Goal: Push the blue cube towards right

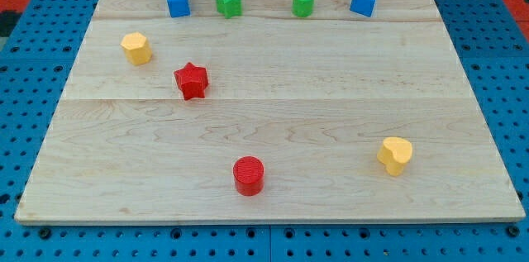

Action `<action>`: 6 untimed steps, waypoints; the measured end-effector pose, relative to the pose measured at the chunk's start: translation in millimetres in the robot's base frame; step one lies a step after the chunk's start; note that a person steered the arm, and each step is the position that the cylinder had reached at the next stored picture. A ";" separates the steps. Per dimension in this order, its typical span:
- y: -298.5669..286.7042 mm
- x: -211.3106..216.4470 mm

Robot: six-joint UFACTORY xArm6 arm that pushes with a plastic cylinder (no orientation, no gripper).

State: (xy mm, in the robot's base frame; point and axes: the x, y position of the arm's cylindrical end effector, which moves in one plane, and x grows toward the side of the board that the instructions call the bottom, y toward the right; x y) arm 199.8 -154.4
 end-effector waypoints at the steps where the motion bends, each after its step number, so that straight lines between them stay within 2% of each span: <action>1: 5.7 0.0; 3: -3.6 4.0; 4: -57.2 3.9; 5: -85.9 32.8; 6: -82.1 85.4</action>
